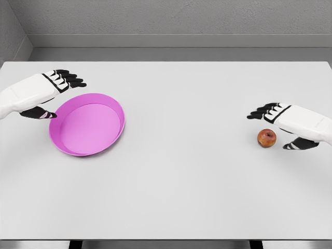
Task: Put the apple on the plate with both arms
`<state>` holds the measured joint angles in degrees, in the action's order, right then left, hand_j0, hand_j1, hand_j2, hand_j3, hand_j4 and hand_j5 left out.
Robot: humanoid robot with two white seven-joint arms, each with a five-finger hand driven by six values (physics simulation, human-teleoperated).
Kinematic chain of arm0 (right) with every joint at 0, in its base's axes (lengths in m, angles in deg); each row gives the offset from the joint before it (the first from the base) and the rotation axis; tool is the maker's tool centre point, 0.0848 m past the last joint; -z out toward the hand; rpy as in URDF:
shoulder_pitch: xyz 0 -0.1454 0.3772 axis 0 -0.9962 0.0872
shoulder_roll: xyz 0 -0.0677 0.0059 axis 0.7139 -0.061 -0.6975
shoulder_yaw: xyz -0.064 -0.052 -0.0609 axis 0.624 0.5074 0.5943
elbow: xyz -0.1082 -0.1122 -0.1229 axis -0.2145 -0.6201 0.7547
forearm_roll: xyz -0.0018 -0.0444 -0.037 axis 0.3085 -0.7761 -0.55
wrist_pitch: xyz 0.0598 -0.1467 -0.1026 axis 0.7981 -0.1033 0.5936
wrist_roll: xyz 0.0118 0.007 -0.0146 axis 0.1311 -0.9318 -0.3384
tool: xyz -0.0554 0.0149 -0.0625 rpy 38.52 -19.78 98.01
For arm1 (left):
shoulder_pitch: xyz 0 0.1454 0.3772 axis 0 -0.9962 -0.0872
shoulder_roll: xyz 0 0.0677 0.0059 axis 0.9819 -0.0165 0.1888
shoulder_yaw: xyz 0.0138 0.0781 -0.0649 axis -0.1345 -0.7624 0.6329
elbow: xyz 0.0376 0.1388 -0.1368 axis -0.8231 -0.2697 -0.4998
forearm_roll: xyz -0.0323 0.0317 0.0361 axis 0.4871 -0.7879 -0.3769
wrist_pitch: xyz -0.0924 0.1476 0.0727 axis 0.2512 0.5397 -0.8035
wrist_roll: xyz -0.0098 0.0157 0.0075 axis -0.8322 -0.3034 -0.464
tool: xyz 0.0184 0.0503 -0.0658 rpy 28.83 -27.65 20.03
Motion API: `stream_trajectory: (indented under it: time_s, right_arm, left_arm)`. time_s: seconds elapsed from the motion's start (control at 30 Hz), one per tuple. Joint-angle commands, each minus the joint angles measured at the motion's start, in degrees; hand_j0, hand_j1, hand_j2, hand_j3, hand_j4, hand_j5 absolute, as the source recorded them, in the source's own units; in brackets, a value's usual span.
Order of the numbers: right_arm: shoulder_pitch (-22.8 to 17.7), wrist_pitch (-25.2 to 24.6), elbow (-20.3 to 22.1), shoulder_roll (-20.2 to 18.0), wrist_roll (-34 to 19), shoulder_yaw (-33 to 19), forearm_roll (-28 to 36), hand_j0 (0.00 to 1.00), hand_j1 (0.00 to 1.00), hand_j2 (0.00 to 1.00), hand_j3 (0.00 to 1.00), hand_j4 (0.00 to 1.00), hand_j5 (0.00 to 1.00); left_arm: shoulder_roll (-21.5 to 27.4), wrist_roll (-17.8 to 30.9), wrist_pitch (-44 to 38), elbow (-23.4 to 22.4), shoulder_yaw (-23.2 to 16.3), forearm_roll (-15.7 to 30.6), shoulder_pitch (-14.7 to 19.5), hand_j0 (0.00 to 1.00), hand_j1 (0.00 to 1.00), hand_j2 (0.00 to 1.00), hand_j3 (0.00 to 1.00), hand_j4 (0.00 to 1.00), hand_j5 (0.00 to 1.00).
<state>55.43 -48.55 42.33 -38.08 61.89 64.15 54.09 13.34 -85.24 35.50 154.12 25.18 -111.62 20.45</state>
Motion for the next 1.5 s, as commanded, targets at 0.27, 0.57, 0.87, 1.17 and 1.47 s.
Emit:
stream_trajectory:
  time_s: [0.27,0.57,0.87,1.17,1.47]
  right_arm:
    - [3.5,-11.3,0.0,0.5,-11.9,2.7,0.3,1.00,1.00,1.00,1.00,1.00,1.00]
    - [11.5,-16.3,-0.9,3.3,-12.1,11.0,0.3,1.00,1.00,1.00,1.00,1.00,1.00]
    - [16.2,-17.9,-2.9,5.0,-12.0,18.8,0.3,1.00,1.00,1.00,1.00,1.00,1.00]
    - [16.9,-20.3,-4.4,5.1,-11.9,19.8,0.3,1.00,1.00,1.00,1.00,1.00,1.00]
    - [16.9,-20.1,-4.2,5.5,-12.1,20.2,0.3,0.68,0.68,0.68,0.68,0.68,0.68]
  left_arm:
    - [0.1,0.0,0.0,-0.1,0.1,0.3,0.0,1.00,1.00,1.00,1.00,1.00,1.00]
    - [0.1,0.0,0.0,-0.2,0.1,0.3,0.0,1.00,1.00,1.00,1.00,1.00,1.00]
    - [0.1,0.0,0.0,-0.4,0.2,0.4,0.1,1.00,1.00,1.00,1.00,1.00,1.00]
    - [0.2,0.0,0.0,-0.4,0.3,0.3,0.1,1.00,1.00,1.00,1.00,1.00,1.00]
    - [0.2,0.0,0.0,-0.4,0.3,-0.1,0.1,1.00,1.00,1.00,1.00,1.00,1.00]
